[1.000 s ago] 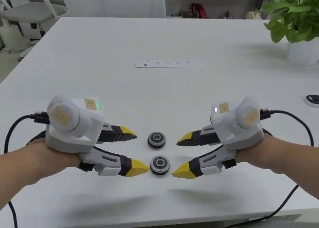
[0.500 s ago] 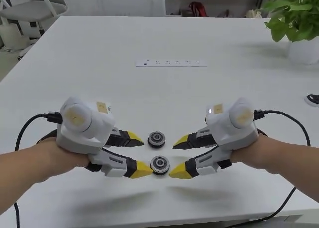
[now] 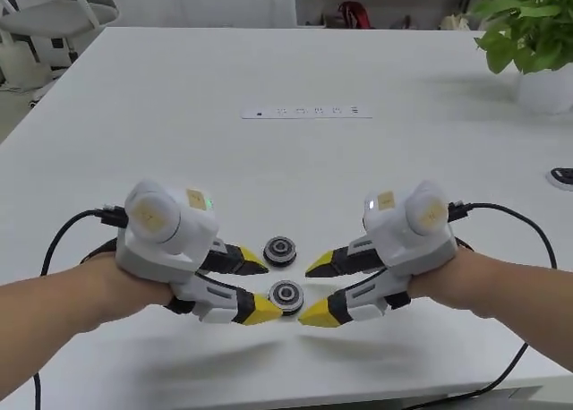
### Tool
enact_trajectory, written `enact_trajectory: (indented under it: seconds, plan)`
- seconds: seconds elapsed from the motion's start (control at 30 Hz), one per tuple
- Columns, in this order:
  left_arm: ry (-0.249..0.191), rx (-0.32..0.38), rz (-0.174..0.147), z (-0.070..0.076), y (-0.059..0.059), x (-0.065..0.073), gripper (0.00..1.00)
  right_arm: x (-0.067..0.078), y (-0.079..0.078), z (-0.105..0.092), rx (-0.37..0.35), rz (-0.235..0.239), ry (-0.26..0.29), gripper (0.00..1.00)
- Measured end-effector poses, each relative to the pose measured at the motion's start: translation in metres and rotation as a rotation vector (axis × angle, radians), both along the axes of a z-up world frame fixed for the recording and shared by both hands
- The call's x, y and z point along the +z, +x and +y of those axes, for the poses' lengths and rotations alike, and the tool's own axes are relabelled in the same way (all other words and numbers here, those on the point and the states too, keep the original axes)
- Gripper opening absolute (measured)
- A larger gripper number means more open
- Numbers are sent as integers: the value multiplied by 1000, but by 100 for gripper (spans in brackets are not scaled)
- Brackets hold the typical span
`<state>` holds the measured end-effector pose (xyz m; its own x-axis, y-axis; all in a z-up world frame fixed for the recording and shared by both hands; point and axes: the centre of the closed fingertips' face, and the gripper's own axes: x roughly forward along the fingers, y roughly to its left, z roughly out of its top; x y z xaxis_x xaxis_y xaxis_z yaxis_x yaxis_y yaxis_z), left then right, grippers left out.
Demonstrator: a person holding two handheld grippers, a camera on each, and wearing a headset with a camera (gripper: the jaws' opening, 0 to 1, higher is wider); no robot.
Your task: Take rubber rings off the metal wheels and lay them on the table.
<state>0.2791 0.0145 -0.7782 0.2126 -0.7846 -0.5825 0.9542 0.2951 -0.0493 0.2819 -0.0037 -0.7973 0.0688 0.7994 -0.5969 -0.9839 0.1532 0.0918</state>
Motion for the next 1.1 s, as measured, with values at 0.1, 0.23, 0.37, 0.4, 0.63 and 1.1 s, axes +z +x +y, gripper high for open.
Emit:
enact_trajectory:
  seconds: [0.1, 0.23, 0.37, 0.4, 0.63, 1.1]
  plan:
    - [3, -5, 5, -2, -1, -2, 35, 1, 1, 0, -13, 12, 11, 36]
    - [0, 2, 11, -5, 2, -2, 34, 0, 2, -1, -16, 18, 11, 34]
    - [-3, 5, 17, -9, 4, -2, 32, -1, 1, -1, -15, 22, 9, 33]
    - [-5, 4, 19, -10, 4, -2, 32, -1, 0, -1, -15, 23, 9, 33]
    - [5, 3, 32, -14, 4, -9, 28, -1, 2, -2, -21, 31, 14, 32]
    - [27, 0, 11, -15, 5, -15, 15, -4, 1, -1, -17, 42, 13, 31]
